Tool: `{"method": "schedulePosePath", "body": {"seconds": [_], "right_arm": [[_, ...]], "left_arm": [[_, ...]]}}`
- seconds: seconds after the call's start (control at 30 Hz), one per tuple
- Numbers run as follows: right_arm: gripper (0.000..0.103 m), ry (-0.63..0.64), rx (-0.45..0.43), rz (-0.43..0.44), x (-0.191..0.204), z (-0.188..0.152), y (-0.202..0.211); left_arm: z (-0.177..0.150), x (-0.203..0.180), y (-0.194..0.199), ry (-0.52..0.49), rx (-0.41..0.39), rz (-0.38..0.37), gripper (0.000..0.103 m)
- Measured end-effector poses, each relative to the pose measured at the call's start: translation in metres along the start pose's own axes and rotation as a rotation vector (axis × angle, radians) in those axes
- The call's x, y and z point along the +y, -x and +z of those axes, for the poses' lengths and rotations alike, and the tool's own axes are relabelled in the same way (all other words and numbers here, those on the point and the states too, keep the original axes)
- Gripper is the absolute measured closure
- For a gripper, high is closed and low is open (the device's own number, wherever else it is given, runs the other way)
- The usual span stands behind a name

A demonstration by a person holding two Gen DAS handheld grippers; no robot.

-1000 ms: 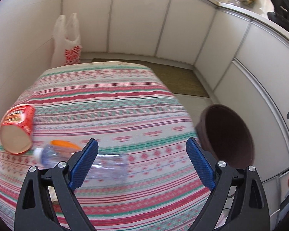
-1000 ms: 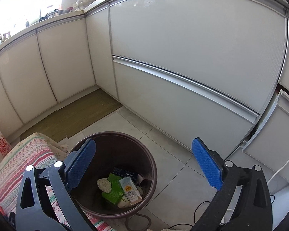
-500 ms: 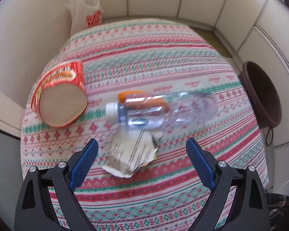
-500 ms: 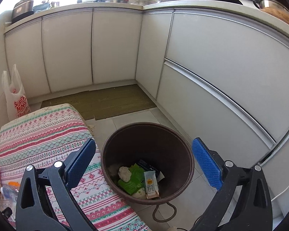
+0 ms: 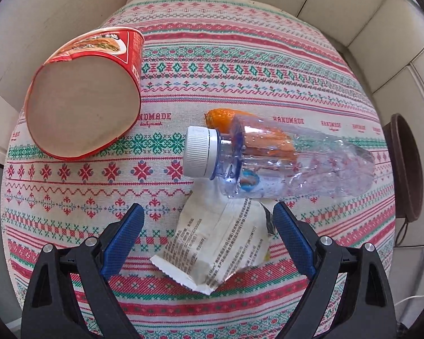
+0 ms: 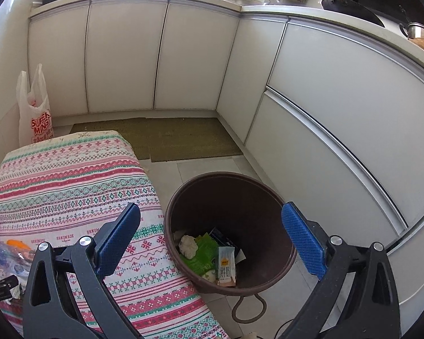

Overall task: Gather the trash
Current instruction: 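Move the open left tool over the receipt and grasp it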

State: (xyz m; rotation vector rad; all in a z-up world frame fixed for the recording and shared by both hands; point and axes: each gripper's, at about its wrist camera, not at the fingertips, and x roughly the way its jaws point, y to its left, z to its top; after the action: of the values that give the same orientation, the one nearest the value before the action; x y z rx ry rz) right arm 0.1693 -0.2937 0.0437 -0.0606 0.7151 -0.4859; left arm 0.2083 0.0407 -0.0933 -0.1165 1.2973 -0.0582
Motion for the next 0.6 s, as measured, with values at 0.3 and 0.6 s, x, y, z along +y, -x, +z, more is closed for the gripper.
{"method": "schedulePosePath", "body": {"seconds": [0.3,0.6], "right_arm": [[0.007,0.017,0.013,0.003,0.006,-0.002,-0.004],[0.007,0.039,0.023,0.008,0.011,-0.004,-0.006]], "left_arm": [[0.000,-0.006,-0.015,-0.035,0.036,-0.002,0.013],[-0.008,-0.024,-0.014,-0.117,0.027,0.006,0.038]]}}
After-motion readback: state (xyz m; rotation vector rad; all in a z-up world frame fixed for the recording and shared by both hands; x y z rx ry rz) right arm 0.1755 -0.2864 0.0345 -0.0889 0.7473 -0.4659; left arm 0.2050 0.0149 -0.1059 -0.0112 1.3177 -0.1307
